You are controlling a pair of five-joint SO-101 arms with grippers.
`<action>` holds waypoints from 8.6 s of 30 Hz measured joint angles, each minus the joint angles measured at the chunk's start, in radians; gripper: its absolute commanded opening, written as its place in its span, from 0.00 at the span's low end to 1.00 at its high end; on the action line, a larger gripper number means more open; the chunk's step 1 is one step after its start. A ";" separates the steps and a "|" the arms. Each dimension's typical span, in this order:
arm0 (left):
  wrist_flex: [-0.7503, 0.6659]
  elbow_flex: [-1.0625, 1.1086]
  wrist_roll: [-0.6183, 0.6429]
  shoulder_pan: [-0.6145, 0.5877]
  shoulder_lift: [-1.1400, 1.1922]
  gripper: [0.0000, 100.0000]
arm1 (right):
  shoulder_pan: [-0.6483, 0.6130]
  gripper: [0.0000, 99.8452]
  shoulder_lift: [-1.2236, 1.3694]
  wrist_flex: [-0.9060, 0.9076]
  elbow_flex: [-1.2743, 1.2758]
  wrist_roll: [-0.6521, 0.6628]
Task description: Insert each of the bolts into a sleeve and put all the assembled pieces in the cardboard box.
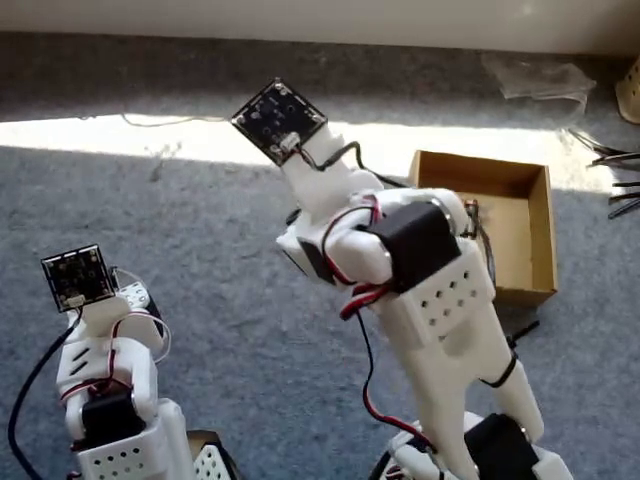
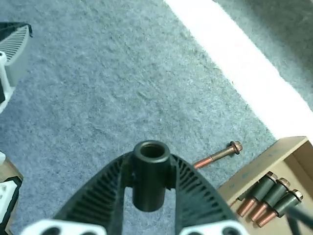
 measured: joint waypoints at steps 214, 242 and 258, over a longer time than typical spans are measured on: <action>0.652 -2.794 0.219 0.896 3.023 0.06 | 0.629 0.00 -1.465 -0.712 1.814 -0.218; 0.738 -2.756 0.126 0.891 3.012 0.00 | 0.615 0.00 -1.465 -0.712 1.814 -0.196; 0.760 -2.720 0.043 0.798 2.828 0.00 | 0.519 0.00 -1.465 -0.712 1.814 -0.190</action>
